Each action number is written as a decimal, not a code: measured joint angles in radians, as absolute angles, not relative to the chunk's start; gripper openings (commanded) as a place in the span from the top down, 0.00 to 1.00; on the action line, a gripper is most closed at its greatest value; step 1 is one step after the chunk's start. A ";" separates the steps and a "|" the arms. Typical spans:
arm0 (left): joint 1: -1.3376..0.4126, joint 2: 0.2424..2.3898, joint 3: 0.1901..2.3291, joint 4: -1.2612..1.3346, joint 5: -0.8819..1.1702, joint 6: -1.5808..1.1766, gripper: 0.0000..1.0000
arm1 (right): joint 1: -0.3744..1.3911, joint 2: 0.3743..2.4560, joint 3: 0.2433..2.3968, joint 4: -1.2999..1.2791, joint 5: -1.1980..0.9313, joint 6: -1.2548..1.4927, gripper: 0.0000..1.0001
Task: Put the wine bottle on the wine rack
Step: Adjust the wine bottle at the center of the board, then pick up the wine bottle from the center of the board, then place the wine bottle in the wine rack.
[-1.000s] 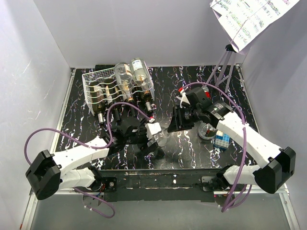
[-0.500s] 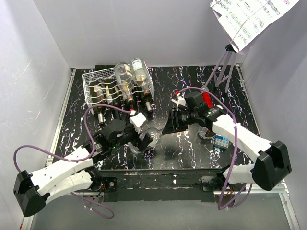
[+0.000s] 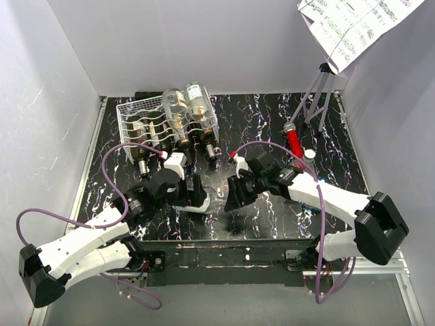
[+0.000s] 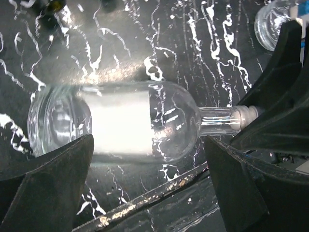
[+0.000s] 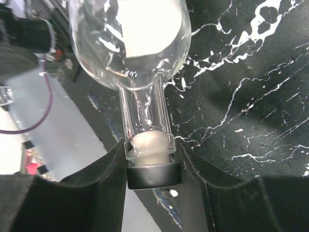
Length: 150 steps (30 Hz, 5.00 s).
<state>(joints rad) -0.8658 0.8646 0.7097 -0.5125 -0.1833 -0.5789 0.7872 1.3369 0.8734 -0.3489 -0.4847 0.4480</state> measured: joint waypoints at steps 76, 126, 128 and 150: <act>-0.865 0.652 0.758 -0.723 -0.365 -0.712 0.02 | 1.056 1.518 0.762 -0.141 0.268 0.296 0.99; -0.659 0.961 1.576 -0.826 -0.420 -0.434 0.02 | 1.221 1.750 1.588 -0.414 0.363 0.341 0.99; -0.658 0.942 1.627 -0.827 -0.434 -0.430 0.02 | 1.206 1.832 1.663 -0.417 0.329 0.348 0.99; -0.656 0.684 1.636 -0.819 -0.528 -0.393 0.02 | 1.045 2.399 2.235 -0.299 0.295 0.437 0.99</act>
